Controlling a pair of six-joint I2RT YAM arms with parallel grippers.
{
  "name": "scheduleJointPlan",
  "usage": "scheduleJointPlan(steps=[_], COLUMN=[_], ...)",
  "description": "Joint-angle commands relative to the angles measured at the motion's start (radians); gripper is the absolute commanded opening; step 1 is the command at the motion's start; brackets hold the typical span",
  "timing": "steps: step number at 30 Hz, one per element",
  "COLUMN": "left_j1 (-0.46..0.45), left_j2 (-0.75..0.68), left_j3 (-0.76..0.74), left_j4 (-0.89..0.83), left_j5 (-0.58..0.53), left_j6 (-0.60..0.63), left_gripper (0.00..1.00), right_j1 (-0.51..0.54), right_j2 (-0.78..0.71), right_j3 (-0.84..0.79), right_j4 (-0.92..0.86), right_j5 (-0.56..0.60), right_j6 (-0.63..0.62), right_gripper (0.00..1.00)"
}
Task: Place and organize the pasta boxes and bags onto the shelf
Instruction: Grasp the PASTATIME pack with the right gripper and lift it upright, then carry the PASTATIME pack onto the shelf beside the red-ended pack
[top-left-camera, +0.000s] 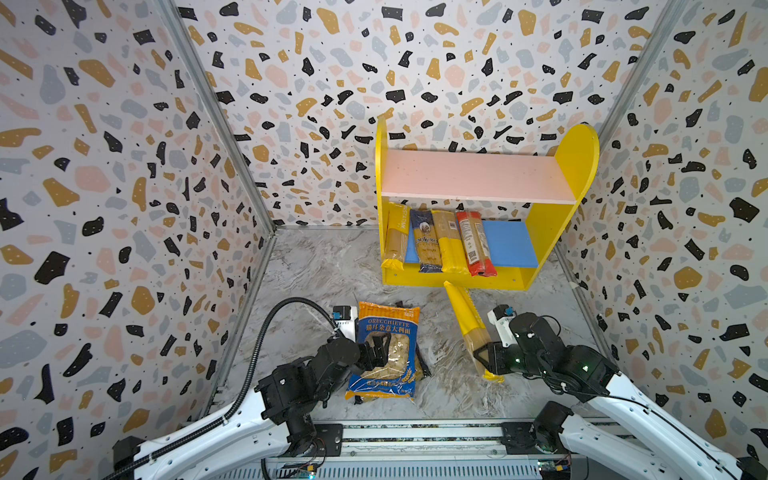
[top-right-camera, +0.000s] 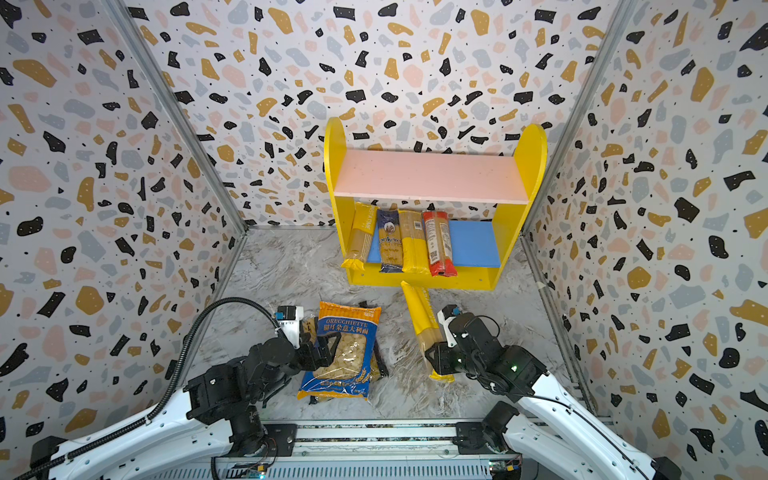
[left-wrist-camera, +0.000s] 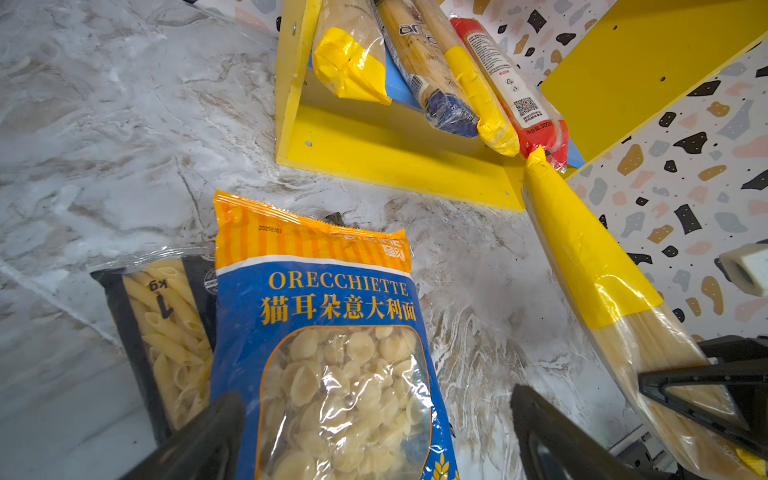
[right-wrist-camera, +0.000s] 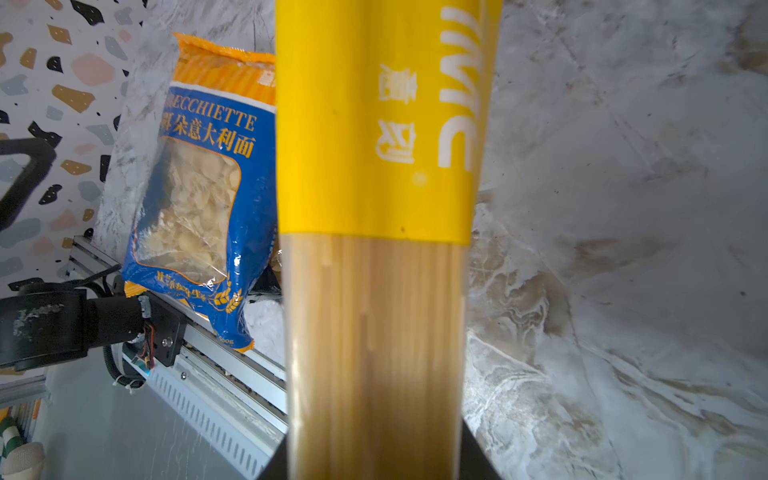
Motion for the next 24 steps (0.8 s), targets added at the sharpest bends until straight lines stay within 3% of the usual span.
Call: scheduleJointPlan(steps=[1, 9, 20, 24], left_j1=[0.002, 0.002, 0.002, 0.002], left_j2=[0.001, 0.045, 0.253, 0.309], left_j3=[0.051, 0.132, 0.303, 0.345], left_j4=[0.043, 0.035, 0.073, 0.104], left_j5=[0.009, 0.011, 0.03, 0.055], left_j6=[0.032, 0.077, 0.209, 0.236], left_gripper=[1.0, 1.0, 1.0, 1.0], right_j1=[-0.024, -0.146, -0.503, -0.583], right_j2=[-0.009, 0.119, 0.335, 0.421], right_j3=[0.125, 0.262, 0.391, 0.455], right_j4=[0.056, 0.061, 0.161, 0.209], right_j5=[0.048, 0.04, -0.131, -0.147], right_j6=[-0.054, -0.145, -0.274, -0.29], right_gripper=[0.2, 0.21, 0.21, 0.21])
